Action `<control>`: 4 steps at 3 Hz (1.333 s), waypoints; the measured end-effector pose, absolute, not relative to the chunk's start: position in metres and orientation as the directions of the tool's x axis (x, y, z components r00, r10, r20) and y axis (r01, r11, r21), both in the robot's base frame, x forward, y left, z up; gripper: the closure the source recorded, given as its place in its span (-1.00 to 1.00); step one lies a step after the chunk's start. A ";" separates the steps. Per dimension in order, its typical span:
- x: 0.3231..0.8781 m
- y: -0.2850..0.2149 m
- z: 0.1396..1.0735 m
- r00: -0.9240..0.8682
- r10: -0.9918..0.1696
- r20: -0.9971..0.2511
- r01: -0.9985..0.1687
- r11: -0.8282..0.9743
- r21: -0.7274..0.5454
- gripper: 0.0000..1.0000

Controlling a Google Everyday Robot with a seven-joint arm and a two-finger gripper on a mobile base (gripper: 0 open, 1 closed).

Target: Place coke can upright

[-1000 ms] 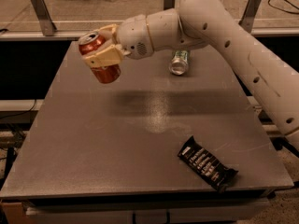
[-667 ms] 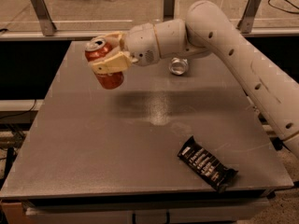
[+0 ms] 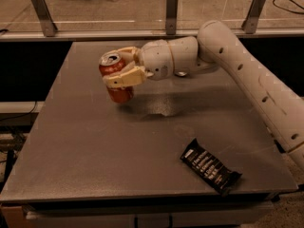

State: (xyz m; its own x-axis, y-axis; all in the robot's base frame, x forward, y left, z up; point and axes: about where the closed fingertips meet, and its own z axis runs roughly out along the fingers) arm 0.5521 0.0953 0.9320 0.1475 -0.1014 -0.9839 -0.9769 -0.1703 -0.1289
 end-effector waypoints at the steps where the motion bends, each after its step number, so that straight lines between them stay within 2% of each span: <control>1: 0.546 0.082 0.921 0.127 -0.078 -0.989 -0.972 -0.207 -0.108 0.65; 4: 0.528 0.056 0.895 0.101 -0.065 -0.993 -0.961 -0.264 -0.081 -0.76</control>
Offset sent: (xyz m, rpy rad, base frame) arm -0.0182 -0.0425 -0.0315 0.0303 0.0529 0.1065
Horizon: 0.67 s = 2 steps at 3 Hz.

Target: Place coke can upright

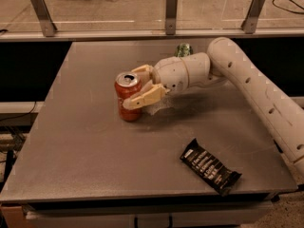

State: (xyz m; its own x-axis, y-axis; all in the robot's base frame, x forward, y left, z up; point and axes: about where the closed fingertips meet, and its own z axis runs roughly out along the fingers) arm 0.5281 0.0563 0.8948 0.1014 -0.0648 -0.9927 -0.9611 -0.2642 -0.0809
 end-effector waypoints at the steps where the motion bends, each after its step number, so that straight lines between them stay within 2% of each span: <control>1: 0.525 0.048 0.888 0.095 -0.077 -0.992 -0.962 -0.263 -0.072 -1.00; 2: 0.530 0.028 0.889 0.112 -0.119 -0.986 -0.967 -0.242 -0.081 -1.00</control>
Offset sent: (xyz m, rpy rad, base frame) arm 0.0134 -0.0627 -0.0036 -0.1028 -0.0419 -0.0743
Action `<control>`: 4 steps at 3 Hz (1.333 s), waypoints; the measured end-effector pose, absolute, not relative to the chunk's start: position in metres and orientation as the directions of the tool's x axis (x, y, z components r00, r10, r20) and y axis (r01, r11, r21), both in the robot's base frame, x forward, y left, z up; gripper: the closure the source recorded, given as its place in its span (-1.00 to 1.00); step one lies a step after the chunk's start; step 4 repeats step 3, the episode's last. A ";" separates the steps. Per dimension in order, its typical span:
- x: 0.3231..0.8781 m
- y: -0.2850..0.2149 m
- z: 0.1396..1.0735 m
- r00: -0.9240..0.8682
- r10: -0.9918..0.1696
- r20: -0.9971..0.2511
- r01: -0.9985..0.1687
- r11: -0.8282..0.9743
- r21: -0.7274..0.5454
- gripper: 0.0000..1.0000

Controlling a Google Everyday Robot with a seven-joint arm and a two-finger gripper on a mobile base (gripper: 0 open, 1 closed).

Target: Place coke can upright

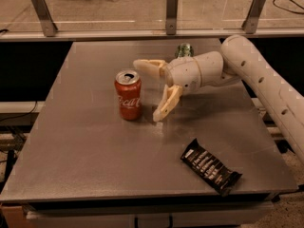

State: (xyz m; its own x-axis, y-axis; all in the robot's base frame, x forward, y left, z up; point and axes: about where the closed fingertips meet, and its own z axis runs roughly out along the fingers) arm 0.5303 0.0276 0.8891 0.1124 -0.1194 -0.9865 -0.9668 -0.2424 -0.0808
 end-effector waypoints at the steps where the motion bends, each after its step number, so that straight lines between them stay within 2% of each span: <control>1: 0.548 -0.013 0.897 0.150 -0.203 -0.968 -0.975 -0.190 -0.111 -1.00; 3: 0.583 -0.152 0.910 0.121 -0.396 -0.910 -0.987 0.047 -0.152 -1.00; 4: 0.583 -0.152 0.910 0.121 -0.396 -0.910 -0.987 0.047 -0.152 -1.00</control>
Offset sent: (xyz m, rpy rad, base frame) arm 0.0730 -0.2180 0.0308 -0.3108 -0.1544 -0.3401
